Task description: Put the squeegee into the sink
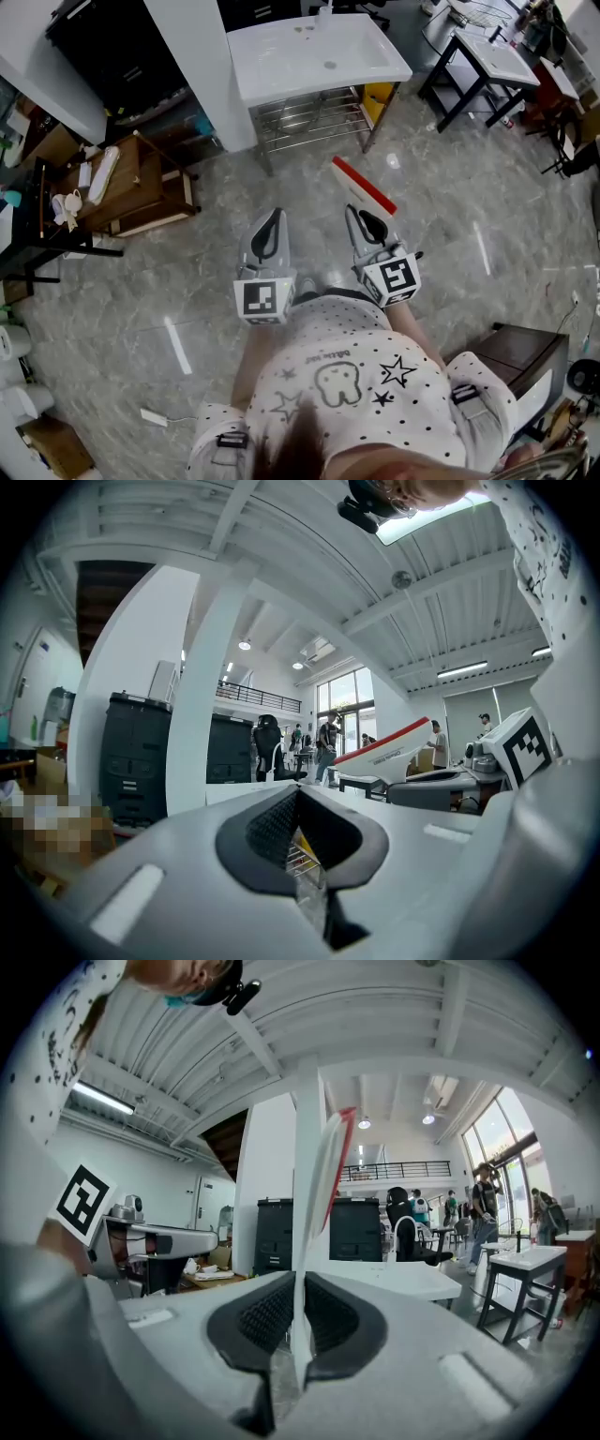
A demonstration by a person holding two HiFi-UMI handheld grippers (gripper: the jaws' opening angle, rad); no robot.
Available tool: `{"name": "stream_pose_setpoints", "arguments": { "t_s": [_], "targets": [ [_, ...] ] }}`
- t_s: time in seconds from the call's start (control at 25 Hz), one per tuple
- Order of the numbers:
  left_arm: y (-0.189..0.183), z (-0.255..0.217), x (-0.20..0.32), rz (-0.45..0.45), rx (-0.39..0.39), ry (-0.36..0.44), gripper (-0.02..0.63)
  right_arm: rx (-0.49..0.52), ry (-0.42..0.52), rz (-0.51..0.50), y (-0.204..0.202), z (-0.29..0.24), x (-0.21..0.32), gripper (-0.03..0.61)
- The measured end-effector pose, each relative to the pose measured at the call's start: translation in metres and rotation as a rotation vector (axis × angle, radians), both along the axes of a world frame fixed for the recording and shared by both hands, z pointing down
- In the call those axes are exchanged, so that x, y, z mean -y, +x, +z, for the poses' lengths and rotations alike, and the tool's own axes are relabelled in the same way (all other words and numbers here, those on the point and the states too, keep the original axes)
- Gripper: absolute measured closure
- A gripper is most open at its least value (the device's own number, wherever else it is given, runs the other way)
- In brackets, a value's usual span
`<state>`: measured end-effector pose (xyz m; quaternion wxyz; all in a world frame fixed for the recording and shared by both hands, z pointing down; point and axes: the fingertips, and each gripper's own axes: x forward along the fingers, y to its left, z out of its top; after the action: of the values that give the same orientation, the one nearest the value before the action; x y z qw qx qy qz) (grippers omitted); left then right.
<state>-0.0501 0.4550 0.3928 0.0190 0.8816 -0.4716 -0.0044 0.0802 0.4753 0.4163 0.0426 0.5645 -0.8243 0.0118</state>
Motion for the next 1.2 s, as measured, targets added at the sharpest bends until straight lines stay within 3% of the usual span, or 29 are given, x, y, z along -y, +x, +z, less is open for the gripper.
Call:
{"name": "stream_pose_setpoints", "arguments": {
  "t_s": [0.32, 0.6, 1.2],
  "targets": [
    [-0.014, 0.008, 0.006, -0.019, -0.011, -0.044, 0.623, 0.003, -0.035, 0.029, 0.004, 0.005, 0.009, 0.561],
    [-0.004, 0.011, 0.022, -0.028, -0.013, -0.089, 0.623, 0.01, -0.062, 0.019, 0.013, 0.014, 0.027, 0.561],
    [0.023, 0.003, 0.132, -0.111, -0.032, -0.051, 0.623, 0.01, -0.057, -0.101, 0.028, 0.01, 0.139, 0.561]
  ]
}}
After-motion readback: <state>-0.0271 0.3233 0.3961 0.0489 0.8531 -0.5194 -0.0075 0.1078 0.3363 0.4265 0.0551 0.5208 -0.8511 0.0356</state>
